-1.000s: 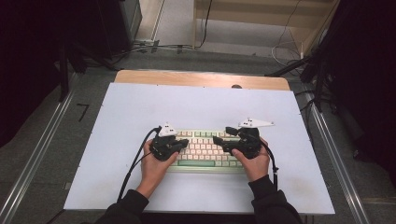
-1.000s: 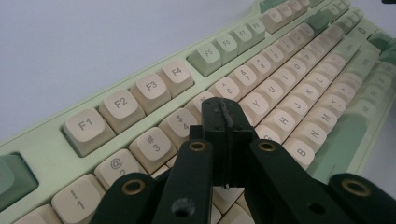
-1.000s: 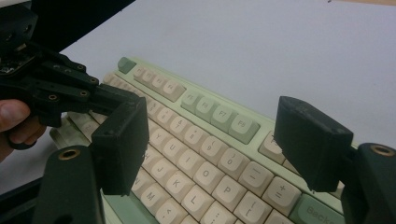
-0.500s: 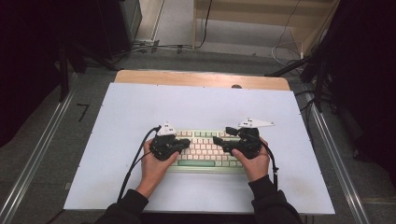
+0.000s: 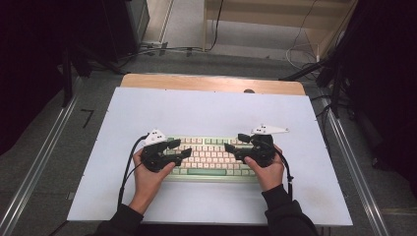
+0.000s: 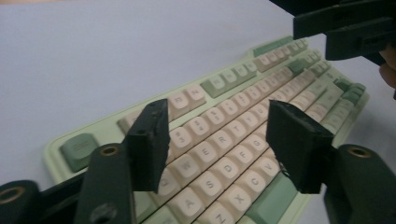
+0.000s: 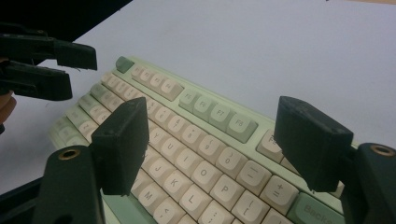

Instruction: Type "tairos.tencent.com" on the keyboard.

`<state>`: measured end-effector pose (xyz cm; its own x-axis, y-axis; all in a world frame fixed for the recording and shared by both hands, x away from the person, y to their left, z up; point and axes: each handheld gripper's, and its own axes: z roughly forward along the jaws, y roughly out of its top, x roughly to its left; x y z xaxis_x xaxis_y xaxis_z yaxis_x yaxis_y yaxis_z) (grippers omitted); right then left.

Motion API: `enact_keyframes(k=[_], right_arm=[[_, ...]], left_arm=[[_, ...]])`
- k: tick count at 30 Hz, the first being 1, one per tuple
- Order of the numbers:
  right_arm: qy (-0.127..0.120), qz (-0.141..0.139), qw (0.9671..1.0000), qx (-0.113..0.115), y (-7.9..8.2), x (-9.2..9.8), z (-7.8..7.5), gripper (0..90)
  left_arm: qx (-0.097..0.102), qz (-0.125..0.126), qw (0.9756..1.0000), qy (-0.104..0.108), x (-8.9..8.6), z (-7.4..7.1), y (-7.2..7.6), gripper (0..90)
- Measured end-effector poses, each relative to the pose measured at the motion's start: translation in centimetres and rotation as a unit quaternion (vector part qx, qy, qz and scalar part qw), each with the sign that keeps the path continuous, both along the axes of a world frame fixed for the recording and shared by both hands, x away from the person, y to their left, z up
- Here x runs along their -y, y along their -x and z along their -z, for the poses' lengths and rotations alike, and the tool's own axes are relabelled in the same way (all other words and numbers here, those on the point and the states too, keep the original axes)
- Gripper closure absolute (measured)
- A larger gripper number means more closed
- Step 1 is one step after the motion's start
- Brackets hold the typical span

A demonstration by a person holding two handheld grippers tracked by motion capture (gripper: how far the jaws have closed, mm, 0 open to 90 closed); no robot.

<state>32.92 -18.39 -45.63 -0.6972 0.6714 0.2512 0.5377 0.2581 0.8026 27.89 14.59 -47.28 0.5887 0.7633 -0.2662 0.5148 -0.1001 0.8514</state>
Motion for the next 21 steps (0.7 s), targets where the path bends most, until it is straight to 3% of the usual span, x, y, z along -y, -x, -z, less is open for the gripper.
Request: enact_keyframes(k=[7, 10, 13, 15, 21], right_arm=[[0.004, -0.003, 1.0000, 0.001, 0.0, -0.1, 0.1, 24.6], [0.004, -0.003, 1.0000, 0.002, 0.0, -0.1, 0.1, 25.0], [0.003, -0.001, 1.0000, 0.001, 0.1, -0.1, 0.1, 29.8], [0.006, -0.003, 1.0000, 0.002, 0.1, 0.0, 0.1, 35.8], [0.011, -0.023, 0.9997, -0.002, 0.3, 0.1, 0.4, 74.7]], left_arm=[[0.011, -0.032, 0.9989, 0.032, -2.1, 0.1, 1.2, 37.2], [0.000, -0.036, 0.9986, 0.040, -2.3, 0.7, 1.5, 37.5], [-0.006, -0.028, 0.9990, 0.033, -2.0, 1.1, 1.6, 37.5], [-0.007, -0.024, 0.9993, 0.028, -1.9, 1.1, 1.5, 37.5], [-0.007, -0.033, 0.9989, 0.031, -2.2, 1.3, 1.4, 38.1]])
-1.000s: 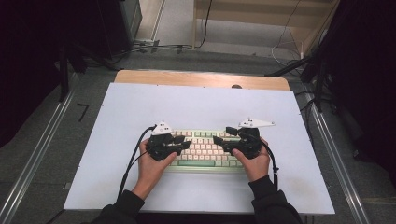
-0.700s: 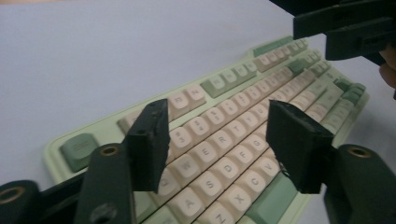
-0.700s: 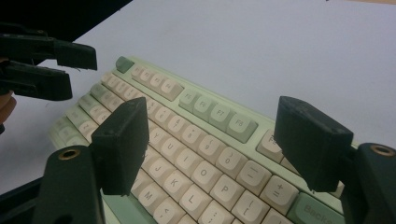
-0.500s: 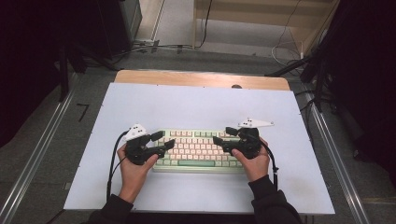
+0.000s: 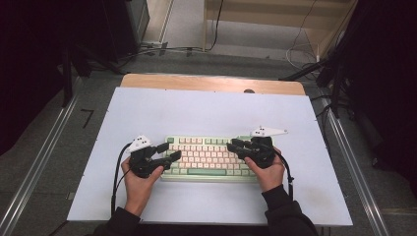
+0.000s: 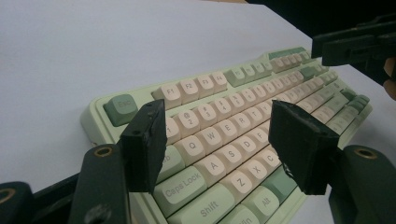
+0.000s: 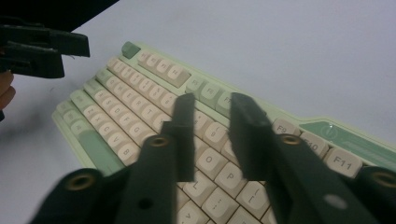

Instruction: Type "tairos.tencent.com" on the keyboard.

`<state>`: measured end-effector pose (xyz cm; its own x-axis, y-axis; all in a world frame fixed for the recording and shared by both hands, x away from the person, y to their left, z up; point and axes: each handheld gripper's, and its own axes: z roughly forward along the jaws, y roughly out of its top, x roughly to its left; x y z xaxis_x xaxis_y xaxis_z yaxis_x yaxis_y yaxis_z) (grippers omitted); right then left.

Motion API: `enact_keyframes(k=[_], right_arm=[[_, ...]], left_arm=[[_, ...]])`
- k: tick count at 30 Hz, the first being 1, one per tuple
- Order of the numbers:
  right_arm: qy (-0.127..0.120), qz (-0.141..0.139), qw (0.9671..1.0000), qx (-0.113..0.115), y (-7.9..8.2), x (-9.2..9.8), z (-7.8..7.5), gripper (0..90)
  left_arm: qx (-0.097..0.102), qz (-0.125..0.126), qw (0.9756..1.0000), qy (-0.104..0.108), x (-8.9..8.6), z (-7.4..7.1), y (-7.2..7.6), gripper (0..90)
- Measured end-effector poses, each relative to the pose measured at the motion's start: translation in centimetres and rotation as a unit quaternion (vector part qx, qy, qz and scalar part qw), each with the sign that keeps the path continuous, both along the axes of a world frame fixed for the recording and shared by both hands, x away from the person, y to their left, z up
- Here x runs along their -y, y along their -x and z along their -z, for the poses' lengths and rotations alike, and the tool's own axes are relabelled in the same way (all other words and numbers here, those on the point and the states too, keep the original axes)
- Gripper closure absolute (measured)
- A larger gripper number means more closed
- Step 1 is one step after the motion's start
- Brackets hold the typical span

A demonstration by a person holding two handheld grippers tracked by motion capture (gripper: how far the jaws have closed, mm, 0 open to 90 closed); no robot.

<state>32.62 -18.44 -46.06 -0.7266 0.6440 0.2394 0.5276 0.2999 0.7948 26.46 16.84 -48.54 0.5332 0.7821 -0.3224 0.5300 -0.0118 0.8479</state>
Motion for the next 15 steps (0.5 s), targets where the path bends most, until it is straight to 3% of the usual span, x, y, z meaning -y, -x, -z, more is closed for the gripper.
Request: enact_keyframes(k=[3, 8, 15], right_arm=[[-0.001, -0.007, 1.0000, -0.002, 0.03, 0.19, 0.03, 87.8], [-0.006, -0.010, 0.9999, -0.007, 0.12, 0.24, 0.03, 87.9], [0.005, -0.012, 0.9998, -0.015, -0.09, 0.01, 0.47, 87.9]], left_arm=[[0.000, 0.001, 1.0000, 0.000, 0.03, 0.02, -0.01, 38.9], [0.004, 0.002, 1.0000, 0.004, 0.06, -0.11, 0.15, 39.6], [0.001, 0.006, 1.0000, 0.001, 0.07, -0.03, 0.08, 39.6]])
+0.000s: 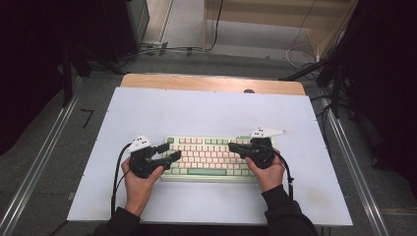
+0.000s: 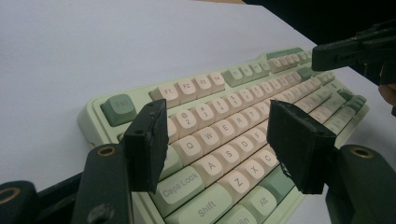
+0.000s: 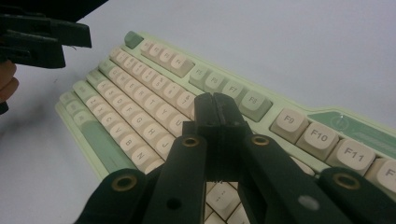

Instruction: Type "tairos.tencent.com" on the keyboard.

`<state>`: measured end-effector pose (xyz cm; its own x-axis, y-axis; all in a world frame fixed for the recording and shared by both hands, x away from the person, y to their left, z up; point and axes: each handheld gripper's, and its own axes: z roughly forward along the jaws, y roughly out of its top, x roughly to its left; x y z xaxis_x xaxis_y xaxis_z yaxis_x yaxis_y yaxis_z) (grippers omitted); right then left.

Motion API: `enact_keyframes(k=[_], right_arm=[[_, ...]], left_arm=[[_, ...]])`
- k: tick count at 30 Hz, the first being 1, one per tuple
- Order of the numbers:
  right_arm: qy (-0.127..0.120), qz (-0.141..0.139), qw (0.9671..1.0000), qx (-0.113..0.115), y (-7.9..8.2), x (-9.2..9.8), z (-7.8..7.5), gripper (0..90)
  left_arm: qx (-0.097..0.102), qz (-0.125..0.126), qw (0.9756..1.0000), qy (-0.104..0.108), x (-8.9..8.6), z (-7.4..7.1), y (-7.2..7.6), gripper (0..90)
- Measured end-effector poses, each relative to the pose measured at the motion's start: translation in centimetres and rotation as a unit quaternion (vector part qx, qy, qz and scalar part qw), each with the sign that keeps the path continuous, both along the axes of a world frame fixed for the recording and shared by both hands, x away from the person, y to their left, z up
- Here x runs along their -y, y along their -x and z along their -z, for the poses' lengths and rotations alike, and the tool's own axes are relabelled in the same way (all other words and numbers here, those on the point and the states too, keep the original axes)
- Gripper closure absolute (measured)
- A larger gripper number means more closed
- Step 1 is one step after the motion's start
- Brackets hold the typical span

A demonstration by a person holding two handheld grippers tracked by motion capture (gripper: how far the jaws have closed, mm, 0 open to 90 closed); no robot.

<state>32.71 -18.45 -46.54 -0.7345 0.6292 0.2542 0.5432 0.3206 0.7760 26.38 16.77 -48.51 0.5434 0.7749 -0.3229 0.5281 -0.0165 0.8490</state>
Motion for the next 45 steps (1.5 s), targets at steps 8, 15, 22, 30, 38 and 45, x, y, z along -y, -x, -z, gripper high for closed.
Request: enact_keyframes(k=[8, 15, 22, 30, 38, 45], right_arm=[[0.028, -0.008, 0.9995, -0.012, -0.2, -0.8, 0.9, 87.8], [0.045, -0.016, 0.9987, -0.017, -0.3, -1.5, 1.5, 87.8], [0.050, -0.015, 0.9984, -0.021, -0.4, -1.5, 1.7, 87.7], [0.058, -0.012, 0.9980, -0.020, -0.6, -1.7, 2.0, 87.5], [0.063, -0.013, 0.9978, -0.015, -0.6, -1.9, 2.0, 84.1], [0.000, 0.002, 1.0000, -0.003, -0.4, -0.3, 0.6, 63.8]], left_arm=[[-0.003, 0.003, 1.0000, 0.000, 0.2, 0.2, 0.0, 39.5], [-0.008, 0.006, 0.9999, -0.005, 0.4, 0.4, -0.1, 39.5], [-0.008, 0.007, 0.9999, -0.006, 0.4, 0.4, -0.1, 39.5], [-0.009, 0.007, 0.9999, -0.007, 0.4, 0.4, -0.1, 39.5], [-0.011, 0.010, 0.9999, -0.008, 0.5, 0.5, -0.1, 39.5], [-0.010, 0.009, 0.9999, -0.008, 0.5, 0.5, -0.1, 39.5]])
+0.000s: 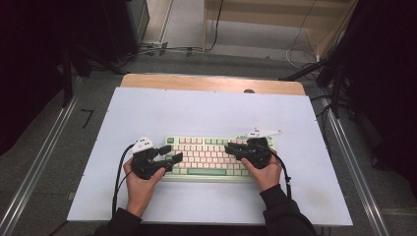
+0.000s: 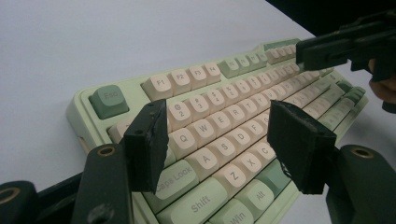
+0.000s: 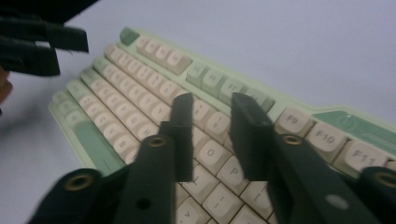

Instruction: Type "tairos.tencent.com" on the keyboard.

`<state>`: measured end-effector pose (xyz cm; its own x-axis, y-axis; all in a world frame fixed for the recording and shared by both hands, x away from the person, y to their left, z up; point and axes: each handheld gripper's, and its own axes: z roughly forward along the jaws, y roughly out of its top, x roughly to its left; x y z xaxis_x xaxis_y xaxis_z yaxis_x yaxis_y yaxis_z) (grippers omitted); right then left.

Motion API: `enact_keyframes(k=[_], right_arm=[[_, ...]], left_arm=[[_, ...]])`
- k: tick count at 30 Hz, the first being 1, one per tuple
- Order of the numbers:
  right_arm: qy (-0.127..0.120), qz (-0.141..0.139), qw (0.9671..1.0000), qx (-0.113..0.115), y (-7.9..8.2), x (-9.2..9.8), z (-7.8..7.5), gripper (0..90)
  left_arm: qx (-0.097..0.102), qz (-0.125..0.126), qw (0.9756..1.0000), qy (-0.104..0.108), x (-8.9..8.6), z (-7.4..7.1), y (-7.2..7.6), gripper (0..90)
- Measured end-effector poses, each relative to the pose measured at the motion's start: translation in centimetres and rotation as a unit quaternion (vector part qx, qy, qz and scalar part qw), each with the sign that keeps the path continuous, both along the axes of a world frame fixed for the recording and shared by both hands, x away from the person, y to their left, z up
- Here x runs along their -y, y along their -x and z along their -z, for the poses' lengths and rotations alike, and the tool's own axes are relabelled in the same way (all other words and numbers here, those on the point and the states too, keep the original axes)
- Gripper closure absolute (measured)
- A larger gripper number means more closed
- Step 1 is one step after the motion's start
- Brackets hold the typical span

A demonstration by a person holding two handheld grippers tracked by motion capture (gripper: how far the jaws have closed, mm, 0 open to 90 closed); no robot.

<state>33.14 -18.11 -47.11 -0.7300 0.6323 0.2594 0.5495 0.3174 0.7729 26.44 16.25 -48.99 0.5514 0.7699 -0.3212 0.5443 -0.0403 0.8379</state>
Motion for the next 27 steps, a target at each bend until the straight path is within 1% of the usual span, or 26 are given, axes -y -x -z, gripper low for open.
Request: enact_keyframes(k=[2, 6, 7, 10, 13, 17, 22, 25, 27], right_arm=[[-0.014, 0.010, 0.9999, 0.001, 0.0, 0.5, -0.4, 55.8], [-0.029, 0.031, 0.9991, -0.002, -0.1, 1.3, -0.7, 37.9], [-0.033, 0.037, 0.9988, -0.001, -0.2, 1.5, -0.8, 34.7], [-0.038, 0.049, 0.9980, 0.007, -0.2, 1.8, -1.0, 29.3], [-0.039, 0.053, 0.9978, 0.007, -0.1, 1.9, -1.1, 27.1], [-0.039, 0.051, 0.9979, 0.010, 0.0, 1.8, -1.1, 27.1], [-0.037, 0.051, 0.9980, 0.007, 0.0, 1.8, -1.1, 27.1], [-0.036, 0.051, 0.9980, 0.007, -0.1, 1.8, -1.1, 27.1], [-0.035, 0.051, 0.9981, 0.006, -0.1, 1.8, -1.0, 27.1]], left_arm=[[-0.001, 0.001, 1.0000, -0.001, 0.0, 0.0, 0.0, 39.5], [0.001, 0.001, 1.0000, 0.000, 0.1, 0.0, 0.1, 39.5], [0.000, 0.002, 1.0000, -0.001, 0.1, 0.0, 0.0, 39.5], [0.001, 0.001, 1.0000, -0.004, 0.1, 0.0, 0.0, 39.4], [0.001, 0.001, 1.0000, -0.004, 0.2, 0.0, 0.0, 38.9], [0.001, 0.002, 1.0000, -0.006, 0.2, 0.1, 0.0, 38.9], [0.002, 0.003, 1.0000, -0.006, 0.3, 0.0, 0.0, 40.0], [-0.001, 0.005, 0.9999, -0.011, 0.5, 0.1, 0.0, 47.6], [0.001, 0.017, 0.9998, -0.008, 0.6, 0.1, 0.0, 56.7]])
